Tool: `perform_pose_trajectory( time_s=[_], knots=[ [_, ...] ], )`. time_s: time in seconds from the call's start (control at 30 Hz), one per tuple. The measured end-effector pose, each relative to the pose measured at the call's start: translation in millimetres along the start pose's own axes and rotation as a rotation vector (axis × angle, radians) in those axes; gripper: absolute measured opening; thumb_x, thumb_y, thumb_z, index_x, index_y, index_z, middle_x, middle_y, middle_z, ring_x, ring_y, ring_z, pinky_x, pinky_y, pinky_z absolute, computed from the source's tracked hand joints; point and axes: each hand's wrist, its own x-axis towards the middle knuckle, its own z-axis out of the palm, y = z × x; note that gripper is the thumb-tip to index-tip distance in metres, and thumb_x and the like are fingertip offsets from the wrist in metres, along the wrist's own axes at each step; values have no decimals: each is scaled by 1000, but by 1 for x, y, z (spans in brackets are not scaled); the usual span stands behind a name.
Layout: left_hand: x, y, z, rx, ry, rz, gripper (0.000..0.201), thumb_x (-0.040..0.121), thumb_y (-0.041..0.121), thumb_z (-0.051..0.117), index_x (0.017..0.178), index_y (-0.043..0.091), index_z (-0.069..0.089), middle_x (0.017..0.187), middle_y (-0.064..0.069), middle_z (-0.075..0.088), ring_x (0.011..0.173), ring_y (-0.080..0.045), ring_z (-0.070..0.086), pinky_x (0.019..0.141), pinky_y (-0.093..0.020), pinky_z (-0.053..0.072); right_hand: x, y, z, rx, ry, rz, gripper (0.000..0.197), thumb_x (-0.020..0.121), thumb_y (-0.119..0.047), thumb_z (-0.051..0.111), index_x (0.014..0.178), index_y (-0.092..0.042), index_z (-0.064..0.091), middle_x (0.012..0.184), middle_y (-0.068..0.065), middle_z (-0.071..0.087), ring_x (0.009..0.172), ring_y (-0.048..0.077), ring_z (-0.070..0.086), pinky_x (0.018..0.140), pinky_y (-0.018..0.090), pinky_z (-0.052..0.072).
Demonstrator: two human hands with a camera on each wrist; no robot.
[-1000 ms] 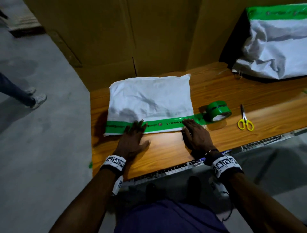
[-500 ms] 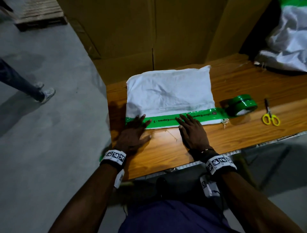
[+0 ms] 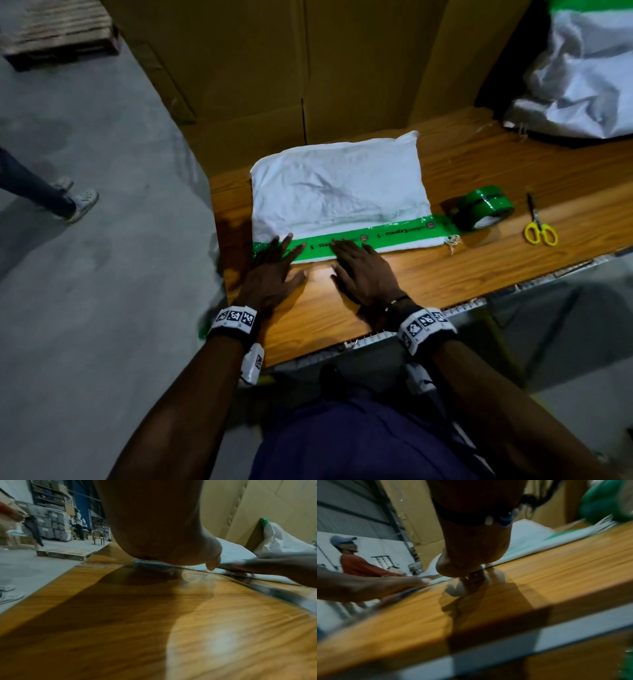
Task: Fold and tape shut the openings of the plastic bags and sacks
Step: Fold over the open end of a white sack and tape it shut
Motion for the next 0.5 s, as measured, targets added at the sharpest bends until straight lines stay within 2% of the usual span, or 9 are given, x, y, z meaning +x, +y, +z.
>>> perform_pose_trajectory(
  time_s=[0.1, 0.17, 0.27, 0.33, 0.4, 0.43, 0.5],
  knots=[
    [0, 2, -4, -22, -30, -5, 69, 101, 68, 40, 163, 47, 19, 174, 14, 0, 161, -18, -5, 129, -46, 5, -24, 45, -17, -78, 20, 33, 59, 108, -48, 33, 161, -22, 40, 165, -2, 41, 155, 16, 34, 124, 47, 29],
    [0, 2, -3, -23, -33, -4, 68, 103, 65, 43, 163, 48, 18, 174, 15, -2, 161, -18, -6, 129, -46, 4, -33, 63, -24, -81, 46, 95, 59, 108, -48, 33, 161, -21, 40, 164, -1, 43, 154, 18, 35, 123, 48, 31],
    [0, 8, -3, -5, -11, -46, 70, 101, 65, 46, 163, 47, 21, 174, 15, 1, 161, -18, -3, 128, -48, 8, -31, 61, -27, -51, 57, 176, 63, 107, -50, 29, 157, -16, 48, 161, 4, 48, 153, 22, 38, 123, 49, 31],
    [2, 21, -4, -14, 51, -78, 69, 99, 61, 51, 162, 38, 33, 174, 8, 13, 161, -22, 8, 126, -49, 18, -19, 44, -24, -13, 92, 186, 60, 107, -45, 31, 150, -12, 55, 157, 8, 52, 150, 28, 42, 120, 47, 32],
    [6, 42, -5, -42, 121, 3, 69, 95, 51, 54, 156, 18, 47, 169, -5, 32, 157, -29, 26, 123, -49, 29, -4, 24, -18, 54, 94, 121, 59, 106, -41, 30, 148, -9, 57, 156, 11, 53, 149, 31, 43, 119, 45, 33],
    [8, 52, -4, -39, 128, 56, 70, 94, 48, 55, 154, 11, 49, 166, -9, 38, 154, -31, 32, 123, -48, 32, 3, 16, -13, 73, 76, 74, 60, 106, -40, 29, 148, -8, 57, 155, 12, 54, 148, 32, 44, 120, 45, 33],
    [9, 58, -4, -37, 113, 105, 72, 94, 48, 54, 156, 11, 46, 164, -9, 42, 152, -29, 37, 121, -47, 34, 10, 11, -3, 70, 45, 4, 61, 105, -39, 29, 149, -6, 56, 153, 14, 55, 146, 33, 47, 121, 48, 35]
  ],
)
